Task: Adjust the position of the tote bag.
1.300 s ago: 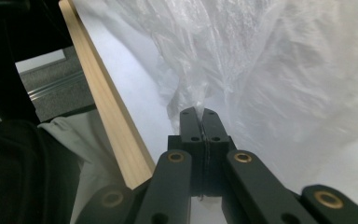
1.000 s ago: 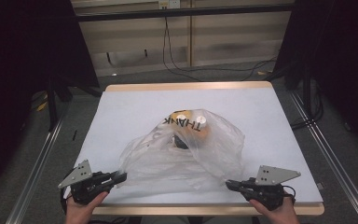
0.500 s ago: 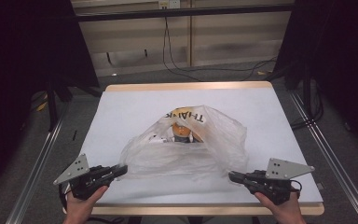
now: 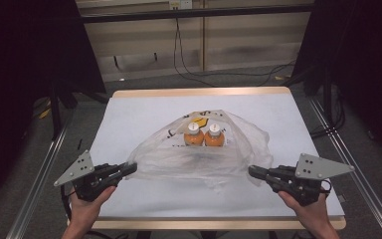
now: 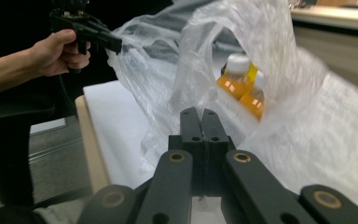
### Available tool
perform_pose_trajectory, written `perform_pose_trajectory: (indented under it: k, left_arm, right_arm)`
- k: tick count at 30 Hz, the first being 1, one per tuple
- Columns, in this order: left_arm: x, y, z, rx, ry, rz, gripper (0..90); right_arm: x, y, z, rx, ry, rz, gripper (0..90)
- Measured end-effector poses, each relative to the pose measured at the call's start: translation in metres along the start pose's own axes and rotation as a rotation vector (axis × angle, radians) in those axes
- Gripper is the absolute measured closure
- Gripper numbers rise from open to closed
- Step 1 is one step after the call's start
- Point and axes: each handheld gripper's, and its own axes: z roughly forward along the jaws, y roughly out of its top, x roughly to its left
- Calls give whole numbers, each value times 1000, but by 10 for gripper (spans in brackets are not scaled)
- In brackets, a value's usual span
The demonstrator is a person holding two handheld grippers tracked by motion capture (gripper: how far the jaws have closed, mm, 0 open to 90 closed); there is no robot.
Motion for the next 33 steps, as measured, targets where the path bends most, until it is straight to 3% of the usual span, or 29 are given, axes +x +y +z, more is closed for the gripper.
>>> perform_pose_trajectory:
  k: [6,12,19,22,27,33]
  left_arm:
    - [4,24,0,-24,3,23,854]
    - [8,37,2,-58,-3,24,854]
    - [17,59,1,-82,20,36,860]
    - [21,67,3,-98,20,21,861]
    - [27,79,5,-98,23,37,864]
    - [32,91,10,-122,21,11,865]
  right_arm:
    - [-9,23,-5,-66,-16,-25,900]
    - [-16,39,-2,-114,-17,-24,900]
    - [-29,64,-2,-191,-30,-30,900]
    - [-35,70,-2,-207,-41,-32,900]
    - [-49,87,-4,-271,-62,-14,900]
    - [-60,110,-10,-324,-95,-22,900]
